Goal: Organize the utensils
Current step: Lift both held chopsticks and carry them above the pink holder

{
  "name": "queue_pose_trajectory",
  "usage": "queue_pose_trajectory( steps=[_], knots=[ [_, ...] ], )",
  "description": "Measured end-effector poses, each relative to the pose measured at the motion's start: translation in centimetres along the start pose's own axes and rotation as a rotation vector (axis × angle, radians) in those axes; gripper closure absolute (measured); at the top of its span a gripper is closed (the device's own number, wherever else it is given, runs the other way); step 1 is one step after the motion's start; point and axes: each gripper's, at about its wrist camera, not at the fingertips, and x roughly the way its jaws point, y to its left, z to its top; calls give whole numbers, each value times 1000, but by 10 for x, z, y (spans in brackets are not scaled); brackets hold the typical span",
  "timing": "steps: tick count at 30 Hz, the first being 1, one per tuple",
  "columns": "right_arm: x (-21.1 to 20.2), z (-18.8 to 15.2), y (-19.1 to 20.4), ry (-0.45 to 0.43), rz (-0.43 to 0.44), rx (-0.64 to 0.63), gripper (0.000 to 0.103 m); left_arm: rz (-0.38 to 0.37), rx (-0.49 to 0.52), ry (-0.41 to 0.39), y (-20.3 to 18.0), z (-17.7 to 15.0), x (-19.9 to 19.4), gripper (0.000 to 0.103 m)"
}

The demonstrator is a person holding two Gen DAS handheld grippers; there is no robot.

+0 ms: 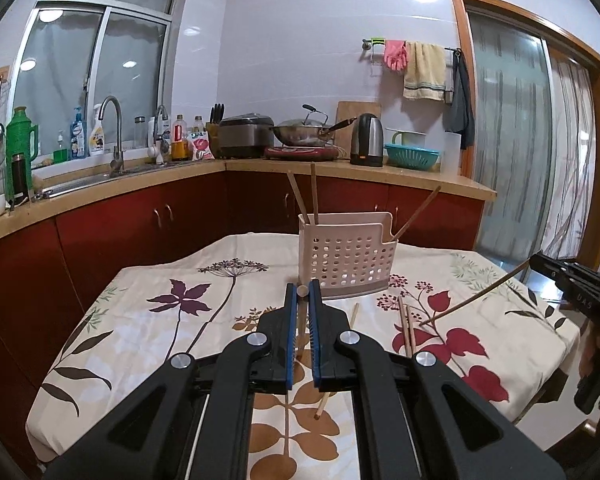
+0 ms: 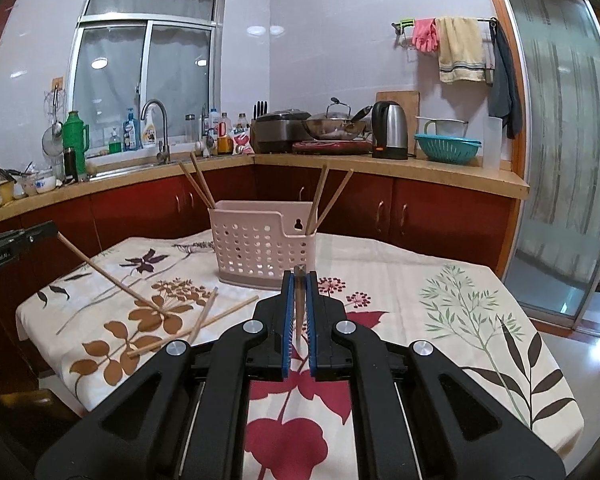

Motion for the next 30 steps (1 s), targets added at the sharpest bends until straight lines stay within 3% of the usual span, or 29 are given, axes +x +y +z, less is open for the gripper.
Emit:
queue_pose_trajectory(
  steps=[9, 17, 30],
  knots=[
    [2, 12, -3, 0, 6, 4, 97, -18, -26, 61, 4, 10, 5, 97],
    [11, 20, -4, -5, 10, 6, 97, -10, -20, 62, 7, 16, 15, 97],
    [22, 55, -6, -79, 39, 10, 97, -45, 49, -29, -9, 57, 24, 97]
  ],
)
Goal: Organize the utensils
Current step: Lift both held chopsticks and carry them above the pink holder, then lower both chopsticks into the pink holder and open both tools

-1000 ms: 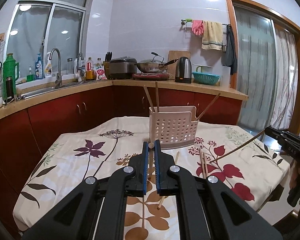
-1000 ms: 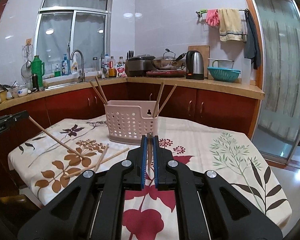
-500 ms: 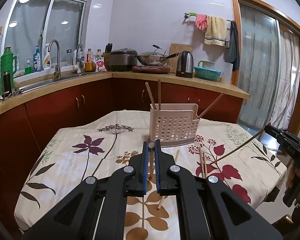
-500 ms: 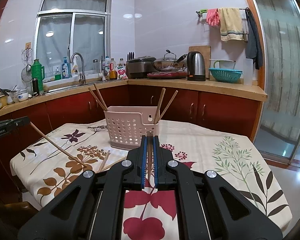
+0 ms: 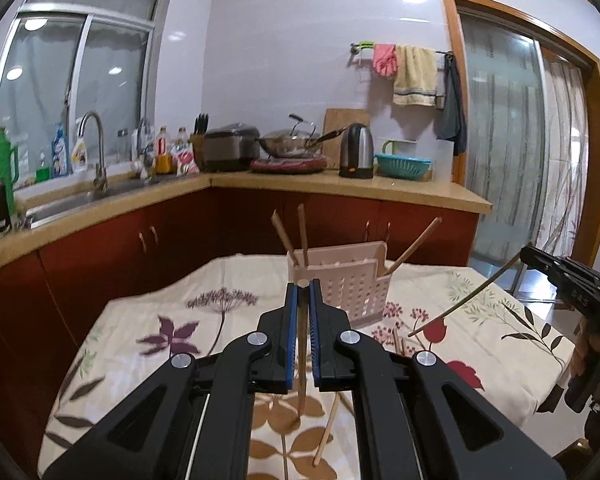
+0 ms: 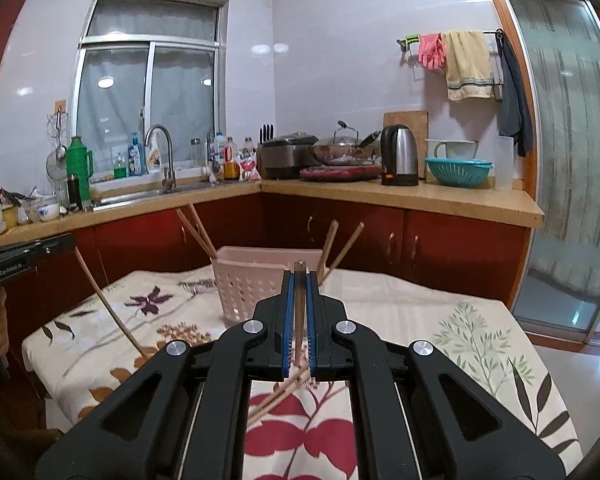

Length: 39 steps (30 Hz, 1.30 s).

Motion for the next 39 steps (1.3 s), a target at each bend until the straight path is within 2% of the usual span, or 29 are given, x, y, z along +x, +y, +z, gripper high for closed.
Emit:
queue_pose_trajectory(
  steps=[12, 17, 24, 31, 39],
  knots=[
    [7, 53, -5, -96, 40, -12, 97, -58, 27, -149, -10, 59, 2, 97],
    [20, 74, -9, -128, 47, -20, 97, -71, 34, -206, -13, 83, 17, 97],
    [52, 96, -16, -165, 62, -18, 97, -69, 23, -243, -10, 101, 44, 97],
    [101, 101, -24, -135, 61, -19, 97, -53, 33, -230, -8, 106, 78, 97],
    [156, 67, -27, -11, 73, 11, 97, -27, 28, -158, -2, 80, 126, 97]
  ],
)
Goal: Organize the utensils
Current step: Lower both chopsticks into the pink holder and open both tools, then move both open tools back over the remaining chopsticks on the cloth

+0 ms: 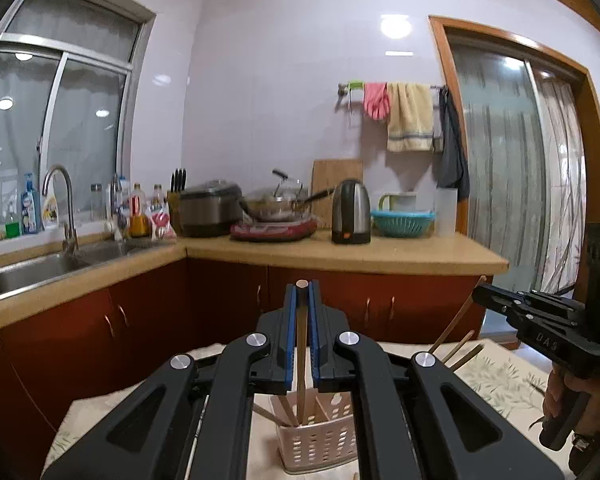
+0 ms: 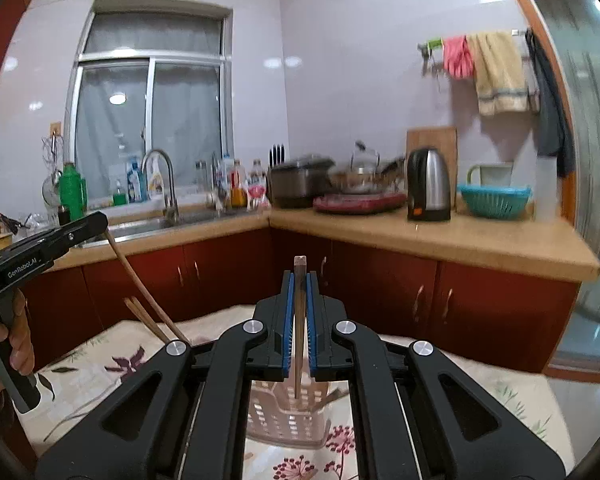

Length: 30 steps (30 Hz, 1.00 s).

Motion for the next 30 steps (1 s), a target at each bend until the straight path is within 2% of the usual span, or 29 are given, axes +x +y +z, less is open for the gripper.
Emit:
queue_pose_trajectory(
  steps=[6, 9, 11, 13, 15, 17, 23, 30],
  knots=[
    [24, -26, -1, 83, 0, 4, 97, -27, -25, 86, 4, -27, 26, 96],
    [24, -32, 1, 86, -15, -3, 96, -37, -31, 110, 4, -36, 29, 92],
    [23, -33, 3, 85, -14, -1, 96, -37, -33, 117, 3, -39, 28, 75],
    [19, -32, 4, 79, -22, -6, 93, -39, -39, 113, 3, -38, 26, 67],
    [9, -29, 8, 51, -33, -10, 81, -38, -37, 107, 2, -36, 22, 61],
    [-1, -25, 10, 31, -40, -14, 77, -31, -33, 97, 1, -34, 15, 53],
    [-43, -25, 22, -8, -56, -24, 76, -20, -45, 81, 1, -31, -11, 42],
    [-80, -69, 37, 50, -72, -7, 75, 6, -47, 105, -3, -52, -47, 41]
  ],
)
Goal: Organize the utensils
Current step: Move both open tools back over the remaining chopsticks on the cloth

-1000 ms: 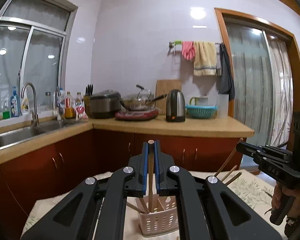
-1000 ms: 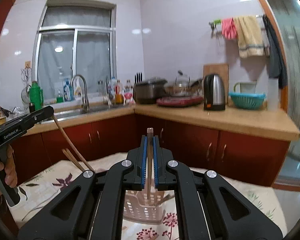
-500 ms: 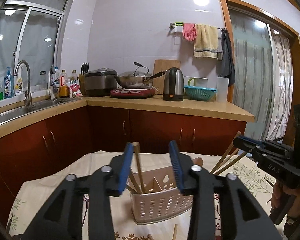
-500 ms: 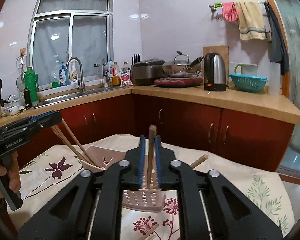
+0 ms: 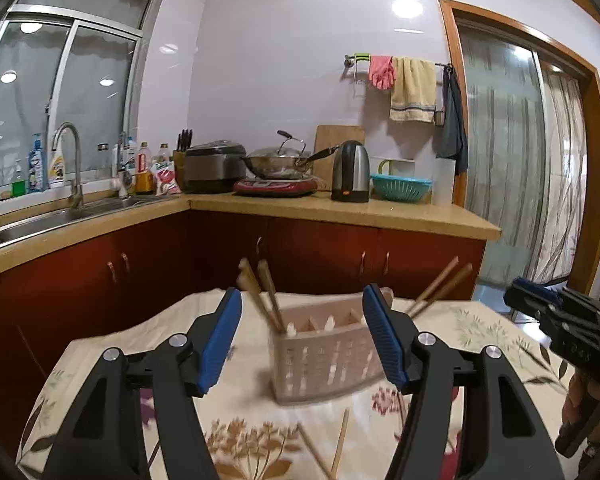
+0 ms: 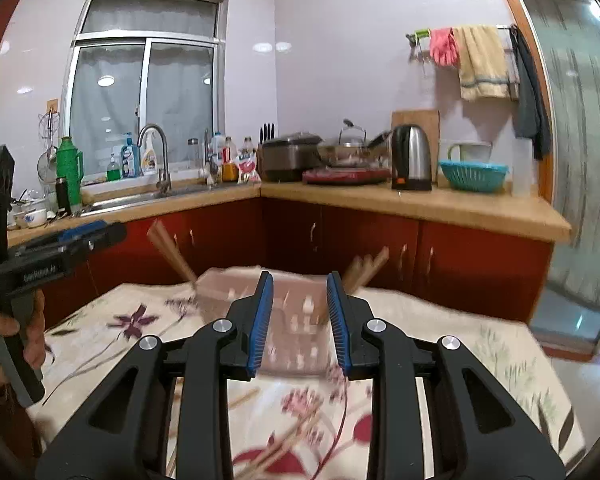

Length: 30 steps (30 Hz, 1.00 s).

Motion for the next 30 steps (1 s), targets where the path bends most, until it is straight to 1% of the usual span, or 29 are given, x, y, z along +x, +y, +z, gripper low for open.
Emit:
queue_pose_trajectory(
  steps=[4, 7, 10, 16, 24, 25, 26, 27, 28, 30],
  knots=[
    [-14, -39, 10, 52, -15, -5, 75, 19, -18, 32, 1, -26, -19, 41],
    [-25, -72, 19, 94, -7, -13, 75, 37, -38, 75, 4, -46, -27, 41],
    [-34, -97, 26, 124, 9, -5, 75, 69, -43, 108, 5, -65, -37, 41],
    [-42, -130, 40, 179, 58, 13, 75, 108, -70, 170, 8, -97, -54, 41],
    [-40, -165, 77, 266, 135, -23, 75, 128, -88, 204, 12, -125, -71, 41],
    [-38, -168, 83, 278, 142, -34, 74, 128, -89, 206, 12, -126, -72, 41],
    [-37, -169, 86, 284, 143, -44, 70, 129, -90, 207, 11, -128, -73, 41],
    [-36, -170, 89, 290, 140, -55, 62, 129, -90, 207, 11, -128, -75, 41],
    [-35, -171, 91, 294, 138, -61, 59, 129, -92, 206, 11, -128, -76, 41],
    [-31, -174, 96, 313, 135, -75, 59, 127, -99, 205, 12, -129, -76, 41]
  ],
)
